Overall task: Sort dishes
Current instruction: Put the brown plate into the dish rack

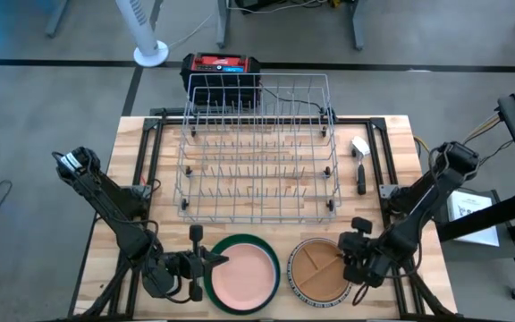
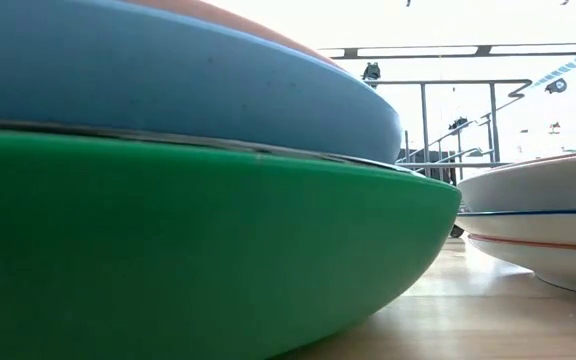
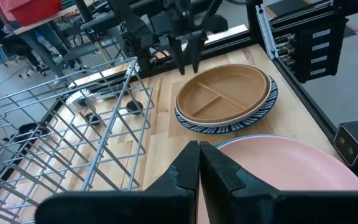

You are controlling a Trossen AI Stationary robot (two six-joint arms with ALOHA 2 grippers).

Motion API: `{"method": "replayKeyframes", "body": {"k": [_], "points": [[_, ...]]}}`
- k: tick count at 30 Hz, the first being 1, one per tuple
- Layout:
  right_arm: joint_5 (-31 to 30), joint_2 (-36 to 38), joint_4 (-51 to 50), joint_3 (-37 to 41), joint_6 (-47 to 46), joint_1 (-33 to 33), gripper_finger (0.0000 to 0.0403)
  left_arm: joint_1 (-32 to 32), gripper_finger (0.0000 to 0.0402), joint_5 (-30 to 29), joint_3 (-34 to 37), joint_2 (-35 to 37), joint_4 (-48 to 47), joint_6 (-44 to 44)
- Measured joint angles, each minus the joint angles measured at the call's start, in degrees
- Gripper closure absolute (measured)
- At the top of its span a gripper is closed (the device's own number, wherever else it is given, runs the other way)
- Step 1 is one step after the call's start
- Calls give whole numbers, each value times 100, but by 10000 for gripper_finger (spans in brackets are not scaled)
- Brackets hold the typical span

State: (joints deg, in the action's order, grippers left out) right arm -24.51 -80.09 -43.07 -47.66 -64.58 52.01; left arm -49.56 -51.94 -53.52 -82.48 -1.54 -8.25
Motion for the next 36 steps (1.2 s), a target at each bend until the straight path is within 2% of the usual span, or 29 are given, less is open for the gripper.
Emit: {"method": "replayKeyframes", "body": {"k": [5, 20, 25, 36], "points": [[-254, -260, -1, 8, 12, -13, 268, 0, 401, -2, 0, 0, -11, 0], [-261, -827, 14, 5, -233, -28, 288, 0, 401, -2, 8, -2, -39, -2], [-328, -803, 11, 4, -240, -28, 308, 0, 401, -2, 9, -2, -37, -22], [-412, -803, 11, 4, -238, -31, 378, 0, 401, -2, 9, -2, -39, -22]]}}
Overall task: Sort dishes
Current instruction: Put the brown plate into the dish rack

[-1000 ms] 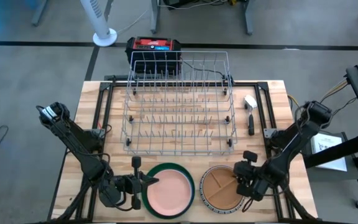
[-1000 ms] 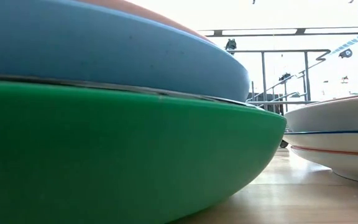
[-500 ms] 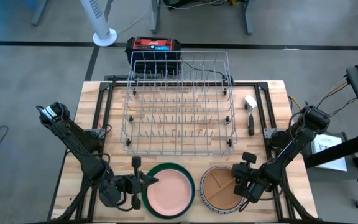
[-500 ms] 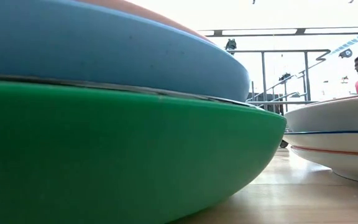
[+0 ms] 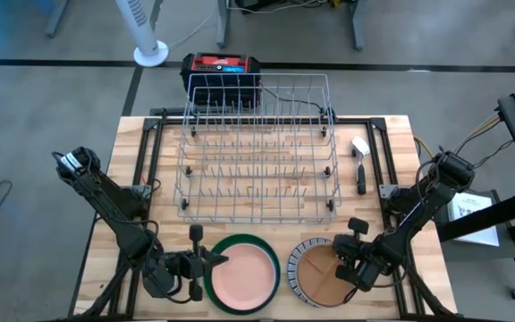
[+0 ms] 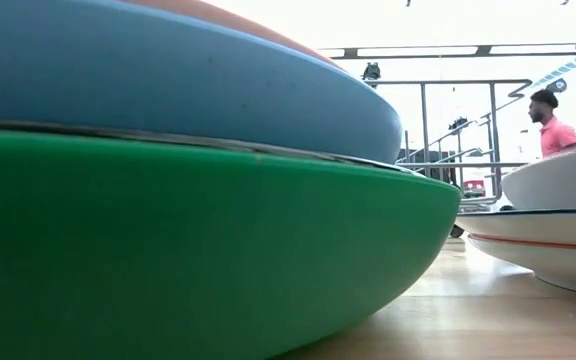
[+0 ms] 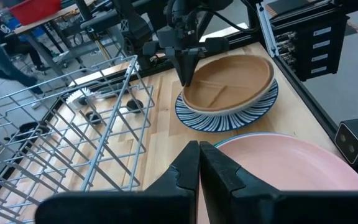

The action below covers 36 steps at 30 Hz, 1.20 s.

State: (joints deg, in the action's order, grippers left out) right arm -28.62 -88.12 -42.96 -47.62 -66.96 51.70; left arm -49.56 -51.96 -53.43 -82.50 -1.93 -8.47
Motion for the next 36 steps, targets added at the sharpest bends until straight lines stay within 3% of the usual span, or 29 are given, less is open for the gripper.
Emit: {"method": "replayKeyframes", "body": {"k": [7, 20, 36], "points": [[-13, 31, 6, 0, -4, 0, 399, 0, 401, 0, 0, 0, 0, 0], [-162, 70, 3, 0, -7, 0, 402, 1, 401, 0, 0, -1, -8, 0], [-876, 81, -266, -583, 601, 2, 403, 2, 401, 0, 0, -2, -44, -126]]}}
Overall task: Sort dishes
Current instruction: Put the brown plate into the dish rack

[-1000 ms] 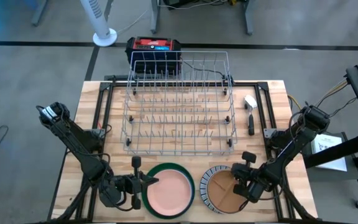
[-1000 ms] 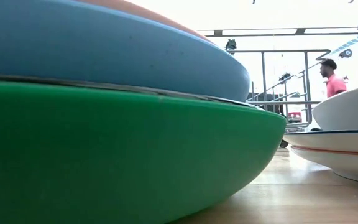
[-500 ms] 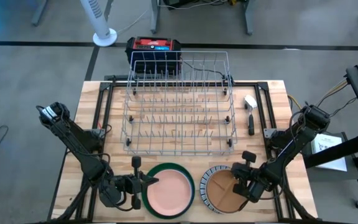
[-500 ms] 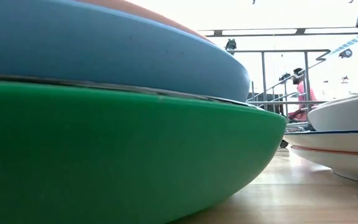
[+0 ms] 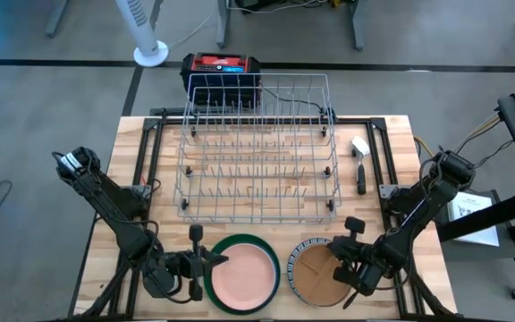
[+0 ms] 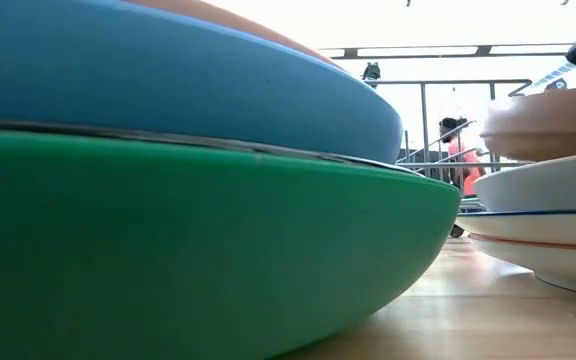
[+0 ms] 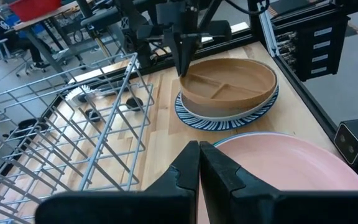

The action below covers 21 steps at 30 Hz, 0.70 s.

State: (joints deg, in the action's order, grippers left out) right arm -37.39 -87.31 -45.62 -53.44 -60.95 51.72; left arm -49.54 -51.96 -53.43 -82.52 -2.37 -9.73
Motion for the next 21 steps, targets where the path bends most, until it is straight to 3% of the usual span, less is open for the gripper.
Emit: {"method": "replayKeyframes", "body": {"k": [13, 21], "points": [[-292, 49, -1057, -807, 245, 15, 403, 31, 401, 0, 0, 0, 26, -280], [-1549, 63, -1441, -1515, 1084, 28, 403, 260, 397, -318, 7, 0, 548, -343]]}}
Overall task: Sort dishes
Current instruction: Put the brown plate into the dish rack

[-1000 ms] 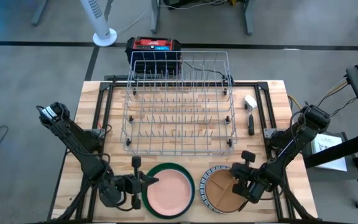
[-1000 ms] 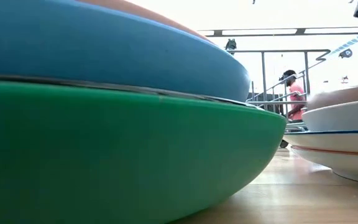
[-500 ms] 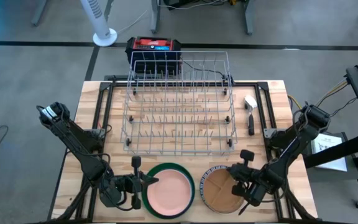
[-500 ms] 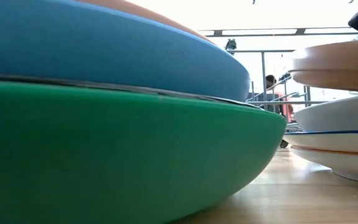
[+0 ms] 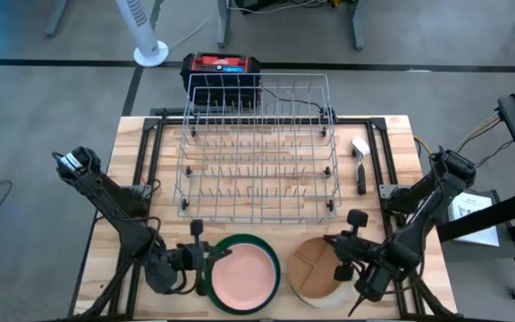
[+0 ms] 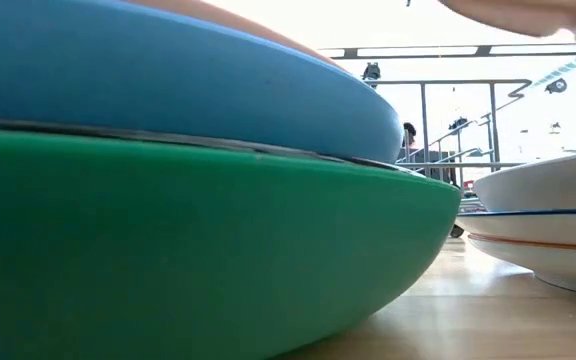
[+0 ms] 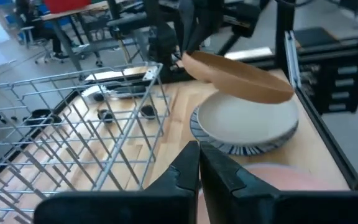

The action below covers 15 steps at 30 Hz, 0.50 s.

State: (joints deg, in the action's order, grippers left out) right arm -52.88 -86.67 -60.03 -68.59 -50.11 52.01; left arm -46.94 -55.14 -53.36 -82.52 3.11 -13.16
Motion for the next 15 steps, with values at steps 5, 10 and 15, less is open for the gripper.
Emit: {"method": "replayKeyframes", "body": {"k": [5, 10, 15], "points": [[-1363, -1, 19, -125, 497, -2, 403, 261, 364, 16, 0, 0, 446, -202], [-2753, -2, 69, -125, 601, -15, 403, 485, 306, 326, 0, 0, 513, -518], [-3684, -4, 408, -126, 823, -21, 403, 625, 231, 366, 0, -94, 781, -607]]}}
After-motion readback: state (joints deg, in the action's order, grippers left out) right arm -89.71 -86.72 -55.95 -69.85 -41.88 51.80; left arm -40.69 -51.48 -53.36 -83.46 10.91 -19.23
